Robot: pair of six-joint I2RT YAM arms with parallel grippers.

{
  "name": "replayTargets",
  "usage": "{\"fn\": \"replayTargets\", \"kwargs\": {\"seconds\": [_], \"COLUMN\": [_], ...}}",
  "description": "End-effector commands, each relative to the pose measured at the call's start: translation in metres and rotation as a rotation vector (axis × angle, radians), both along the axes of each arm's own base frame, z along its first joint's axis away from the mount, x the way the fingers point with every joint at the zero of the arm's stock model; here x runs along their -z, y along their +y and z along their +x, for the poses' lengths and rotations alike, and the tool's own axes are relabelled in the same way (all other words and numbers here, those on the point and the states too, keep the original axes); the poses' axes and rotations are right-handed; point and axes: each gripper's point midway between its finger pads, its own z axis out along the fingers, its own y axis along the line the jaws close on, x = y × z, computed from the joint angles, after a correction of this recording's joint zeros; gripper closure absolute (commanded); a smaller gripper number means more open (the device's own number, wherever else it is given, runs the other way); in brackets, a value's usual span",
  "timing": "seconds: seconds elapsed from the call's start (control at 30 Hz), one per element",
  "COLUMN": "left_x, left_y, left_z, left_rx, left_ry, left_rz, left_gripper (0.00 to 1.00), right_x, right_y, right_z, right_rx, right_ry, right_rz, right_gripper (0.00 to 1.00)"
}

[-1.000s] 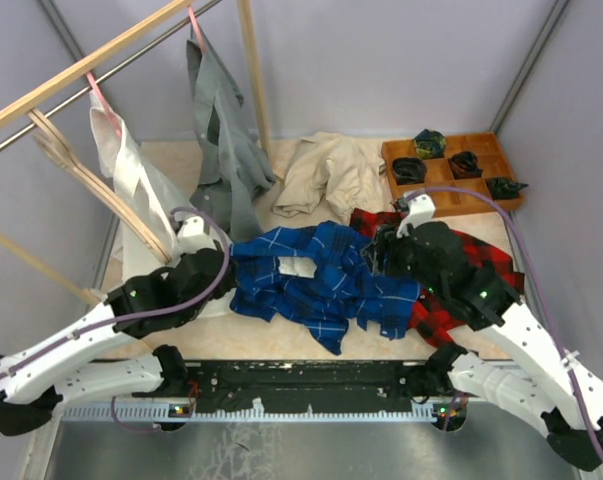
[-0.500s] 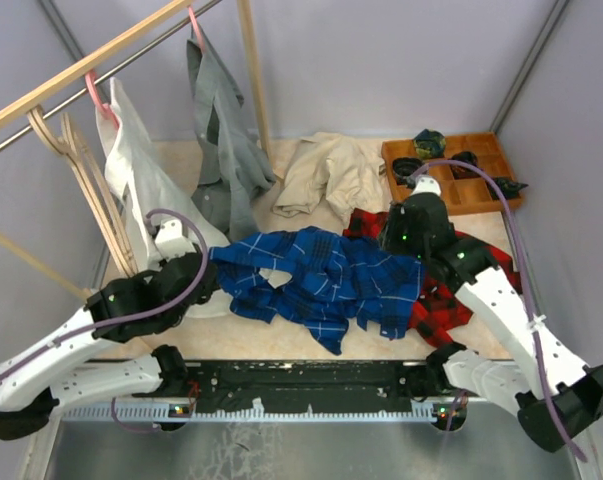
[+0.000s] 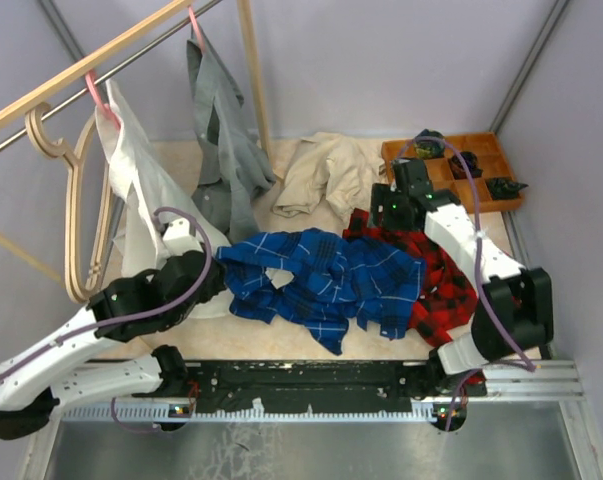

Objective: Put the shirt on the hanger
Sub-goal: Move the shirt at the center of the board.

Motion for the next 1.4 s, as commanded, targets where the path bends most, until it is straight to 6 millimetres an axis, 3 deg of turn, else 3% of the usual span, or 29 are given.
{"fn": "replayTargets", "kwargs": {"seconds": [0.0, 0.1, 0.2, 0.43, 0.6, 0.7, 0.83, 1.03, 1.2, 1.37], "left_x": [0.000, 0.000, 0.000, -0.002, 0.002, 0.003, 0.003, 0.005, 0.006, 0.006], "left_y": [-0.019, -0.023, -0.024, -0.020, -0.017, -0.016, -0.016, -0.020, -0.021, -0.023], "left_z": [0.001, 0.001, 0.001, 0.000, -0.002, -0.003, -0.002, -0.002, -0.002, 0.000], "left_rx": [0.073, 0.085, 0.089, 0.075, 0.071, 0.070, 0.069, 0.084, 0.087, 0.093], "left_ry": [-0.002, -0.001, 0.000, -0.001, 0.004, 0.006, 0.005, 0.011, 0.011, 0.012], "left_rz": [-0.031, -0.040, -0.037, -0.050, -0.057, -0.051, -0.048, -0.040, -0.039, -0.028], "left_gripper": [1.00, 1.00, 1.00, 1.00, 1.00, 1.00, 1.00, 1.00, 1.00, 1.00], "right_x": [-0.016, -0.003, 0.025, 0.065, 0.079, 0.076, 0.046, -0.012, -0.065, -0.117], "right_y": [0.012, 0.015, 0.022, 0.013, -0.012, -0.033, -0.073, -0.152, -0.206, -0.239], "right_z": [0.042, 0.057, 0.067, 0.070, 0.062, 0.057, 0.050, 0.026, -0.002, -0.023], "right_rx": [-0.101, -0.127, -0.153, -0.105, 0.006, 0.096, 0.253, 0.541, 0.724, 0.826], "right_ry": [-0.070, -0.033, 0.047, 0.118, 0.099, 0.071, -0.034, -0.219, -0.363, -0.476], "right_rz": [-0.028, -0.055, -0.061, -0.110, -0.125, -0.069, 0.010, 0.043, 0.014, -0.073], "right_gripper": [0.26, 0.24, 0.24, 0.26, 0.56, 0.73, 1.00, 1.00, 1.00, 1.00]}}
